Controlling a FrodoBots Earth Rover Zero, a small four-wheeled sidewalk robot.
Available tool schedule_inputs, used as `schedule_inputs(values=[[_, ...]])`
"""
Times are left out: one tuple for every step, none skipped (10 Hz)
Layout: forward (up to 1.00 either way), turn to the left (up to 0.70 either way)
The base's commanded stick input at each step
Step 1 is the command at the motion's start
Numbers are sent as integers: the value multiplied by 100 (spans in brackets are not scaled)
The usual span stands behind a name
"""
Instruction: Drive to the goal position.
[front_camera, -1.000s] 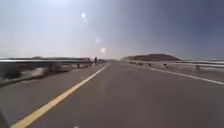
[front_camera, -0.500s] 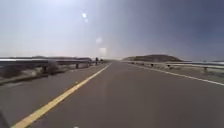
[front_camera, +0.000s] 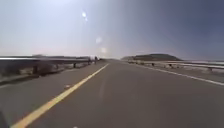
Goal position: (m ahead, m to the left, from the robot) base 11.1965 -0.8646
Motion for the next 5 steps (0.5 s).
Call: schedule_inputs(values=[[100,0],[100,0],[100,0],[100,0],[100,0]])
